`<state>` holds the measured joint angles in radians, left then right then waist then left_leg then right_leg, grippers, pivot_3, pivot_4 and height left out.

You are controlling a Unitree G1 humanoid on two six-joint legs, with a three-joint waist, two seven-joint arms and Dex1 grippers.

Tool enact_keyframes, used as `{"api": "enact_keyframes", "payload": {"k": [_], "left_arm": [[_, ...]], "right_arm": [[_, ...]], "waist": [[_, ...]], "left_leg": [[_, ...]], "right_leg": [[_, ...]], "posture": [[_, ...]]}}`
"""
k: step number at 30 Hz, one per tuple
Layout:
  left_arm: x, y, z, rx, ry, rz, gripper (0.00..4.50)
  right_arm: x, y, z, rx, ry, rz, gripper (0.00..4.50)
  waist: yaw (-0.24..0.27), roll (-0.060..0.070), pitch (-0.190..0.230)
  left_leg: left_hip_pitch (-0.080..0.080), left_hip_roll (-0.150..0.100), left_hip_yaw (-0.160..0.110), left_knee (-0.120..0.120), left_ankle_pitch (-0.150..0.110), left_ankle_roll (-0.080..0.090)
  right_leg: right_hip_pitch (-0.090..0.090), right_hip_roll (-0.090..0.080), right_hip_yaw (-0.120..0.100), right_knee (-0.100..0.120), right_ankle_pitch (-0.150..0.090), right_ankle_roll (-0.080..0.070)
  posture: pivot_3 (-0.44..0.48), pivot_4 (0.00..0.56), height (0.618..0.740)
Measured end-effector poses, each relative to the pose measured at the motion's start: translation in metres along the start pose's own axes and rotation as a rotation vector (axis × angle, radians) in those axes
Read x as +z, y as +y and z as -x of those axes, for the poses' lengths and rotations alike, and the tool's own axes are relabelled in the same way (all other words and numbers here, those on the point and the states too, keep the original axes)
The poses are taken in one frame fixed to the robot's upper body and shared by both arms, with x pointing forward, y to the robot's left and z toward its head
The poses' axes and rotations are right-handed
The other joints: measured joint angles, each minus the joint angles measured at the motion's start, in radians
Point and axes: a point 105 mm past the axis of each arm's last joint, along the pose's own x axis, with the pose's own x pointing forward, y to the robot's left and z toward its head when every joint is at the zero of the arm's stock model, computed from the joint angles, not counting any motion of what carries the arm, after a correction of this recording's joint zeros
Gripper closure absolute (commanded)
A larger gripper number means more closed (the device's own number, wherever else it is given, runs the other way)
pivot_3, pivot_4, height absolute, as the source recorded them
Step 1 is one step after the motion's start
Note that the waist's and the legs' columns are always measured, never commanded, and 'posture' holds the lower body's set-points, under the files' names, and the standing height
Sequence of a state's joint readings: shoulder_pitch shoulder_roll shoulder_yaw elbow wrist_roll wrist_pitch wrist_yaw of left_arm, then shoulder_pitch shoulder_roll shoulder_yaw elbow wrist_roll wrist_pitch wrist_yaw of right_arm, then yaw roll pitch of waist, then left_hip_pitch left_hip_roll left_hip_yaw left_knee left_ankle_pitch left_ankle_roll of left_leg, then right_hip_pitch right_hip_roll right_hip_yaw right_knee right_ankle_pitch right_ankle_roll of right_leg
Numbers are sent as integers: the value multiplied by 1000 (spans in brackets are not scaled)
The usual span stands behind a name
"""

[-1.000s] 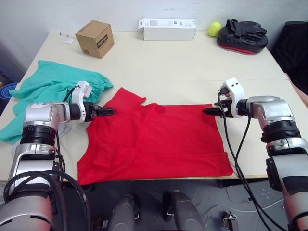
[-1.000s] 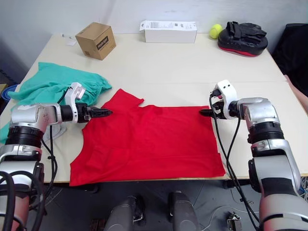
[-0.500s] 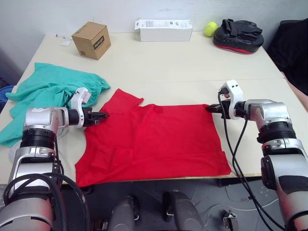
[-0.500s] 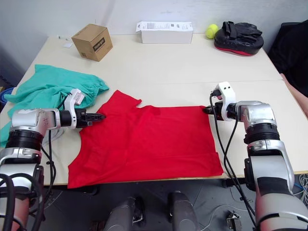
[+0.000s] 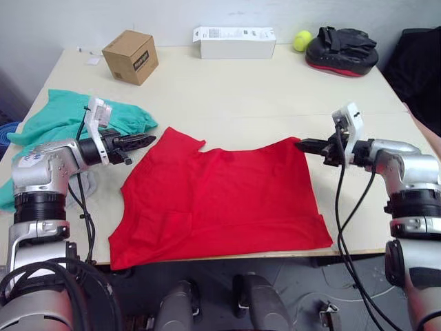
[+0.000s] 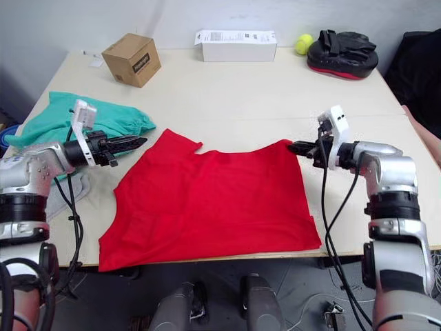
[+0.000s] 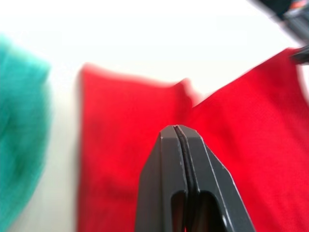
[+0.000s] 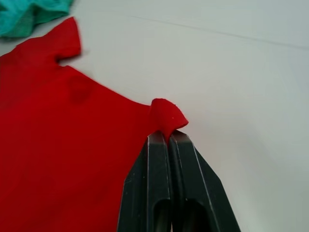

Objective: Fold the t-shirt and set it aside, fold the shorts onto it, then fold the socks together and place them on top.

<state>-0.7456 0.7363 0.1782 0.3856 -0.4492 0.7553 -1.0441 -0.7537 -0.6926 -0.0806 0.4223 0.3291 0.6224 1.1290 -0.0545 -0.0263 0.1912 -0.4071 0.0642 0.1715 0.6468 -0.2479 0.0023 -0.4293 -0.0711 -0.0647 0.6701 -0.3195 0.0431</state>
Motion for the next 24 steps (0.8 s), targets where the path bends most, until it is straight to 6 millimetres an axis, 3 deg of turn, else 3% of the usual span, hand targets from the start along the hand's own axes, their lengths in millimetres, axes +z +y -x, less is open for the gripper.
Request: {"api": "enact_keyframes", "payload": {"k": [3, 6, 12, 18, 24], "left_arm": [[-20, -2, 12, 21, 67, -24, 4494], [-44, 7, 14, 89, 151, 14, 3929], [-51, 32, 15, 234, 250, 47, 2026], [-52, 49, 2, 298, 287, 100, 112], [-48, 56, -13, 307, 308, 101, 112]], "right_arm": [[-16, 17, 8, 70, 26, 62, 4500], [-23, 19, 9, 68, 39, 54, 4500], [-8, 13, 6, 38, 5, 82, 4500], [-13, 11, 1, 39, 9, 70, 4500], [-16, 12, -2, 43, 21, 66, 4500]], "waist": [[-2, 0, 0], [0, -1, 1], [4, -1, 1], [15, -1, 1], [23, -1, 1]], "left_leg": [[1, 1, 1, 0, 0, 0], [1, 0, 0, 1, 1, 1], [1, 0, -1, 0, 0, 1], [0, 0, 1, 1, -1, 3], [1, 0, 2, 1, -1, 2]], "right_leg": [[0, 1, 1, 0, 0, 0], [0, 0, 1, 1, 1, 0], [0, -1, 0, -1, 2, -1], [0, 0, 0, -4, 2, -1], [1, -1, -1, -2, 2, -1]], "posture": [[0, 150, 740], [0, 150, 740], [0, 150, 740], [0, 150, 740], [0, 150, 740]]}}
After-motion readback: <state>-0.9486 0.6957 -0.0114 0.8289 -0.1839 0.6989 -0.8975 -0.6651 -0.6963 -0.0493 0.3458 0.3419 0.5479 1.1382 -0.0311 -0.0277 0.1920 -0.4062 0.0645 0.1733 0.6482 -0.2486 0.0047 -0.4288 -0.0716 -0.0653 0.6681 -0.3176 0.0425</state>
